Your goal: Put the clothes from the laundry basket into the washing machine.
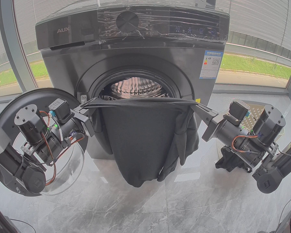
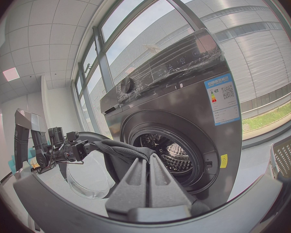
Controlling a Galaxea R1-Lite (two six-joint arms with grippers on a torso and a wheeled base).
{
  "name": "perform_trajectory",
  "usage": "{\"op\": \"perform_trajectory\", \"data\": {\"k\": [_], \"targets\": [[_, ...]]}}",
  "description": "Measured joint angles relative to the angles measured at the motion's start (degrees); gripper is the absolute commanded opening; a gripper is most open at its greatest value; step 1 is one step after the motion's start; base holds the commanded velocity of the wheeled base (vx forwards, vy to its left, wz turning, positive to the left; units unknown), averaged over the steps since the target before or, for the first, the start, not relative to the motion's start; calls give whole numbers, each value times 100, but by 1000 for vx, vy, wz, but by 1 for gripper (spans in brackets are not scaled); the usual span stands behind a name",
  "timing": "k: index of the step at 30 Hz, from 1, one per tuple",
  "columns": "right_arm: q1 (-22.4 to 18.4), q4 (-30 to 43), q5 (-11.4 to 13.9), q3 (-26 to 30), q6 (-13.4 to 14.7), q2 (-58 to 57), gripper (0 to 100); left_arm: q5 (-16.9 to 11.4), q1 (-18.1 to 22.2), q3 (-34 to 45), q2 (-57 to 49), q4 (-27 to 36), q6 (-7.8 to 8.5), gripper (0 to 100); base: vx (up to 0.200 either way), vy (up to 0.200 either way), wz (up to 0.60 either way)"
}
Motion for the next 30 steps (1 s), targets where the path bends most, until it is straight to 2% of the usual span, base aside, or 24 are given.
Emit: {"op": "perform_trajectory", "data": {"k": [27, 28, 30], "targets": [[108, -28, -13, -112, 16, -146, 0, -6, 44, 91, -193, 2, 16, 0, 0, 0, 0], [111, -28, -11, -118, 20, -146, 0, -9, 44, 111, -190, 2, 21, 100, 0, 0, 0], [113, -30, -22, -123, 24, -146, 0, -33, 50, 152, -188, 0, 24, 100, 0, 0, 0]]}}
